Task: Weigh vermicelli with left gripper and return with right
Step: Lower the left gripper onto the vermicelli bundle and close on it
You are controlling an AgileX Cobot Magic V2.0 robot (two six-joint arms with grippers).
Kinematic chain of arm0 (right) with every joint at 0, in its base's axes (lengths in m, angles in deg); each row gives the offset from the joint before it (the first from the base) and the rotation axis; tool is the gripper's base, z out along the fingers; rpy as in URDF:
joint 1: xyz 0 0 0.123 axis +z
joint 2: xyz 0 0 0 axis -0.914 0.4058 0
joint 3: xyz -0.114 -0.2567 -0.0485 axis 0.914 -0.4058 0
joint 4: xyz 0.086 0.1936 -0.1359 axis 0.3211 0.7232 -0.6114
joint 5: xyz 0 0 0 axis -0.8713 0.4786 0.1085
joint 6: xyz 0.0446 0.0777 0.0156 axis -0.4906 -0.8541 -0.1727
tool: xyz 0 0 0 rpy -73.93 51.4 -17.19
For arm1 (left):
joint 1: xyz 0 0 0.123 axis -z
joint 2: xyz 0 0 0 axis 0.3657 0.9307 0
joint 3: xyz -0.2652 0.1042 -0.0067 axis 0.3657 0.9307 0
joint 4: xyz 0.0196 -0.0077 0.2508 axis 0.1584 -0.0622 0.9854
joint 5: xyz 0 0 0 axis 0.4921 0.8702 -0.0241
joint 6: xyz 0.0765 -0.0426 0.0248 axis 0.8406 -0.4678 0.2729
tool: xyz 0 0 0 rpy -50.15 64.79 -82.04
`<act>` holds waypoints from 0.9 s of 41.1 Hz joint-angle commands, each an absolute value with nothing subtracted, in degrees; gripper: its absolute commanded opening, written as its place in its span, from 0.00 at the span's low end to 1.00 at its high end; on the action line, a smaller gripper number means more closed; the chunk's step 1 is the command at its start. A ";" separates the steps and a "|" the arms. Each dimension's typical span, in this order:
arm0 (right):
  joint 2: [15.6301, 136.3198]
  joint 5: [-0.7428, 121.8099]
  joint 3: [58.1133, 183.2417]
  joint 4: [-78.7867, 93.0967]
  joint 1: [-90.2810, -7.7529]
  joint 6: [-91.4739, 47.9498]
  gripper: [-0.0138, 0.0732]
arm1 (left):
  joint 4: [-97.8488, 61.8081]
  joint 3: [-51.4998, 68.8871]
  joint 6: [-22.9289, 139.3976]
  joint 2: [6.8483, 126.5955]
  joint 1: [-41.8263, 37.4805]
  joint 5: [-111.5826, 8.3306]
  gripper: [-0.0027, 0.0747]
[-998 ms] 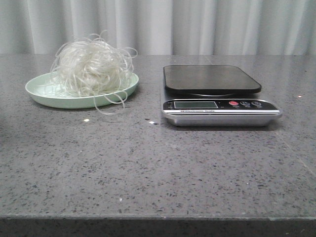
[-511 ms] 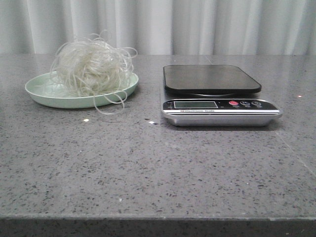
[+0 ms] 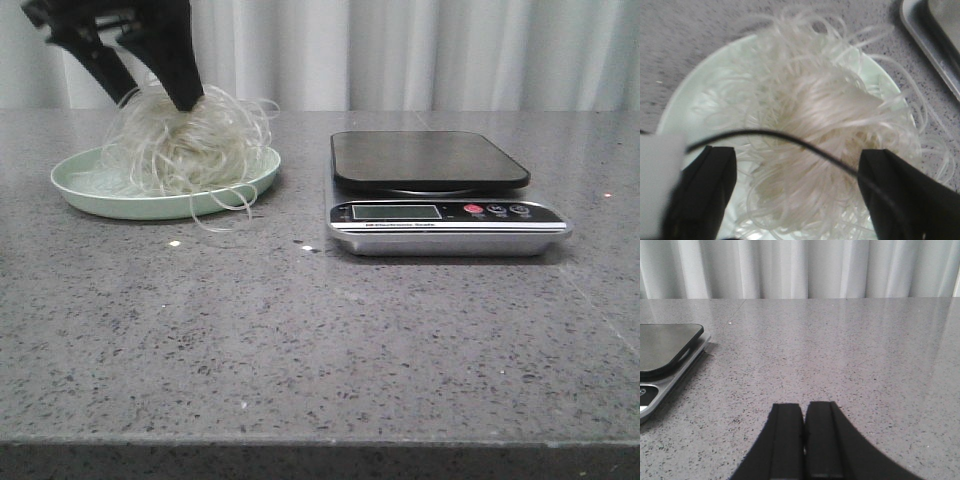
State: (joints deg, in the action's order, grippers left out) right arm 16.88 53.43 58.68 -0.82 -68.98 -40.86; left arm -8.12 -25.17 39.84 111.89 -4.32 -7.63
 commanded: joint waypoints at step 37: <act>16.08 49.06 59.12 -0.73 -69.23 -40.91 0.33 | -12.66 -30.47 40.58 113.49 -3.98 -5.59 0.22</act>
